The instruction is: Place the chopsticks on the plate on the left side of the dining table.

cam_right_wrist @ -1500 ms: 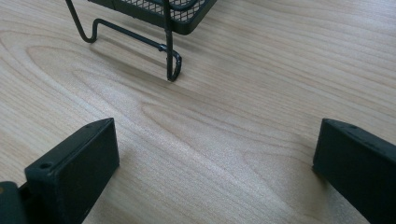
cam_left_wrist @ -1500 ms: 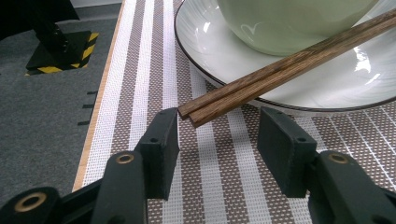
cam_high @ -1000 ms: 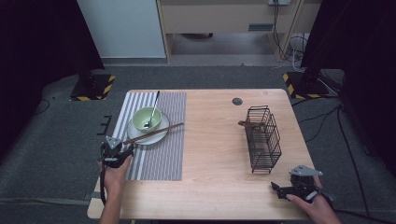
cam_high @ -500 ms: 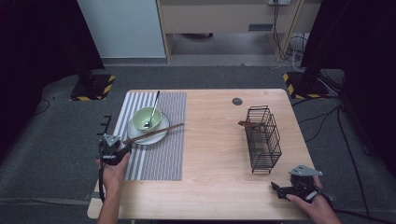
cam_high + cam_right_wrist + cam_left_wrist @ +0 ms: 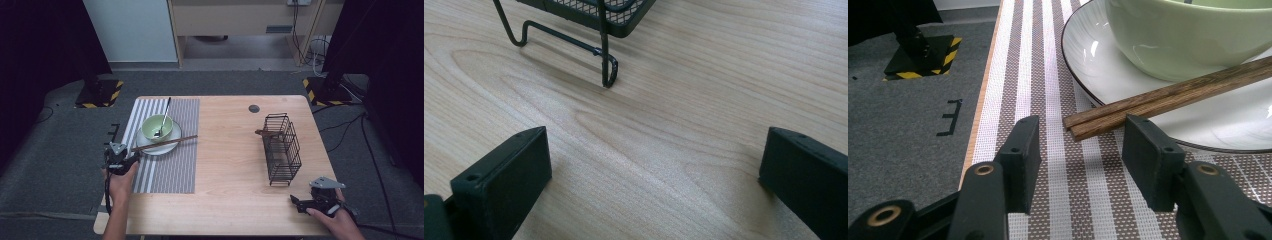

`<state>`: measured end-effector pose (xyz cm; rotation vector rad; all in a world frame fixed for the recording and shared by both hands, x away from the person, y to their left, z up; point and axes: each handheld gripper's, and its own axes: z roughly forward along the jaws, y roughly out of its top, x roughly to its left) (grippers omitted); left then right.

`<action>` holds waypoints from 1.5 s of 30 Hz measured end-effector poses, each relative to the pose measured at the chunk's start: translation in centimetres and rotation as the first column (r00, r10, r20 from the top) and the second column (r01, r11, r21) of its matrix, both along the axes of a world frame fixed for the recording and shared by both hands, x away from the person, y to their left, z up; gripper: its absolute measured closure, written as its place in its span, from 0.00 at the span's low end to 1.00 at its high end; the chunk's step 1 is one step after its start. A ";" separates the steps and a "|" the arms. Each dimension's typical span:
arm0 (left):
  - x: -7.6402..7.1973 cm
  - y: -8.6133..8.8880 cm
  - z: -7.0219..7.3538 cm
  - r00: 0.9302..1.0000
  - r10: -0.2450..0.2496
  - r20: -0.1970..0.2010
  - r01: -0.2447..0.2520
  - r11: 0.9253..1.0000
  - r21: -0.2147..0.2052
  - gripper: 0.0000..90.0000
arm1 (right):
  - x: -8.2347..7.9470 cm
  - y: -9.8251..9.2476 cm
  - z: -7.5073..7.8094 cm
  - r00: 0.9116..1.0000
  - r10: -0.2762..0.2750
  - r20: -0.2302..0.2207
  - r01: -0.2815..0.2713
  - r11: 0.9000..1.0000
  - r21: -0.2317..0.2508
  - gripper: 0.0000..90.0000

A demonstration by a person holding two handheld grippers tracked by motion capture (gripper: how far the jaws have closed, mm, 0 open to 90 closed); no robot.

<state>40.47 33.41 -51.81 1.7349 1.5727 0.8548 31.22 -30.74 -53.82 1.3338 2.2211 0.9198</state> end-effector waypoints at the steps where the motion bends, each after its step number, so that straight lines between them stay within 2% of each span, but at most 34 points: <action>1: 0.0 0.0 0.0 1.000 -0.001 0.000 0.001 1.000 0.000 0.54 | 0.0 0.0 0.0 1.000 0.000 0.000 0.000 1.000 0.000 0.00; 27: 1.0 0.3 0.5 1.000 -0.008 -0.011 0.008 1.000 0.021 0.53 | 0.0 0.0 0.0 1.000 0.000 0.002 0.000 1.000 0.000 0.00; 45: 1.2 1.2 0.5 1.000 0.012 -0.017 -0.012 1.000 0.025 0.51 | 0.0 0.0 0.0 1.000 -0.005 0.000 0.005 1.000 0.001 0.00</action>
